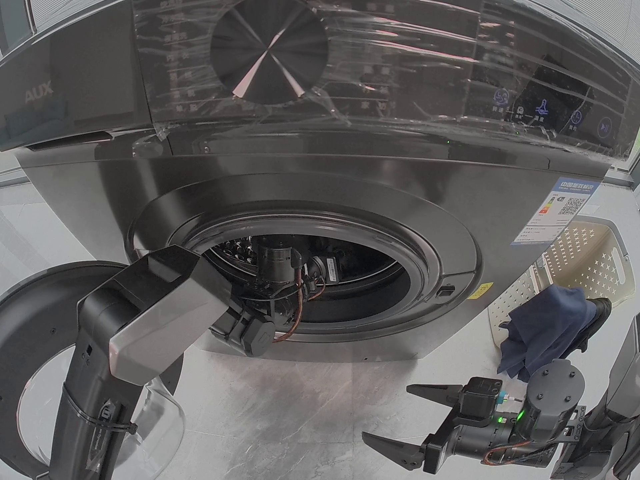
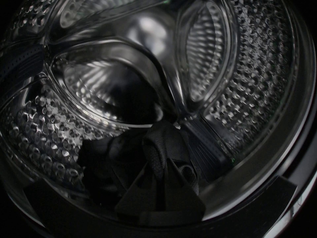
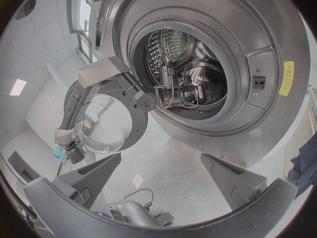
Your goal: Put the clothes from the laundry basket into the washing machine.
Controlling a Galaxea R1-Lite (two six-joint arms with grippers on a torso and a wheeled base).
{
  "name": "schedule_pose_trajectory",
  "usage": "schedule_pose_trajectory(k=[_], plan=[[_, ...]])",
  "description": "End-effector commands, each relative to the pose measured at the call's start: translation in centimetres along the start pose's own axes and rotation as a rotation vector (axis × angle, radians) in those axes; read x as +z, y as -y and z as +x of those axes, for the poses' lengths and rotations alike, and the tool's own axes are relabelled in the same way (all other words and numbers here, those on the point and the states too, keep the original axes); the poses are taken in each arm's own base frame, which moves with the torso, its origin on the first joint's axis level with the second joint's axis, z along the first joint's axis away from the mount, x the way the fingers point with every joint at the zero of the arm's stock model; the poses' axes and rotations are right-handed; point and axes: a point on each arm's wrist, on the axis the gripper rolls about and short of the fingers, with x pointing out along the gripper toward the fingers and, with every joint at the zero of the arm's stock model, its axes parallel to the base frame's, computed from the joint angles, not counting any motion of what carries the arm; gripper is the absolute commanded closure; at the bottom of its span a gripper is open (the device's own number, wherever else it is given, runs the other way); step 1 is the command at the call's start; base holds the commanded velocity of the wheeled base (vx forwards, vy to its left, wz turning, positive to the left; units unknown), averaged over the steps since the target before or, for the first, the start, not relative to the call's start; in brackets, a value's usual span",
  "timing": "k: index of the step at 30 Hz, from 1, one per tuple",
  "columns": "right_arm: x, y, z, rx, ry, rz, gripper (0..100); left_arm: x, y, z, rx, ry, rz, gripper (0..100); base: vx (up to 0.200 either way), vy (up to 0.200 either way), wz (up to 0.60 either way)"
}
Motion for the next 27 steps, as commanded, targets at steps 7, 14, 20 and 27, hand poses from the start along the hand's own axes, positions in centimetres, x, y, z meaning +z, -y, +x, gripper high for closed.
schedule_pose_trajectory(k=[7, 14, 20, 27], plan=[[0.0, 0.0, 0.0, 0.003, 0.001, 0.001, 0, 2.0, -2.2, 2.4, 0.105, 0.147, -0.046, 0, 0.000, 0.000, 0.00], [-0.1, 0.0, 0.0, 0.002, -0.004, 0.001, 0, 2.2, -0.3, 1.0, 0.074, 0.131, -0.047, 0, 0.000, 0.000, 0.00], [-0.2, -0.1, -0.3, 0.005, -0.009, -0.002, 0, 2.4, 2.8, -5.6, 0.006, -0.017, -0.002, 0, 0.000, 0.000, 0.00], [0.0, -1.0, -1.3, 0.050, 0.002, -0.015, 0, 2.7, 5.5, -17.3, -0.170, -0.078, 0.113, 0, 0.000, 0.000, 0.00]])
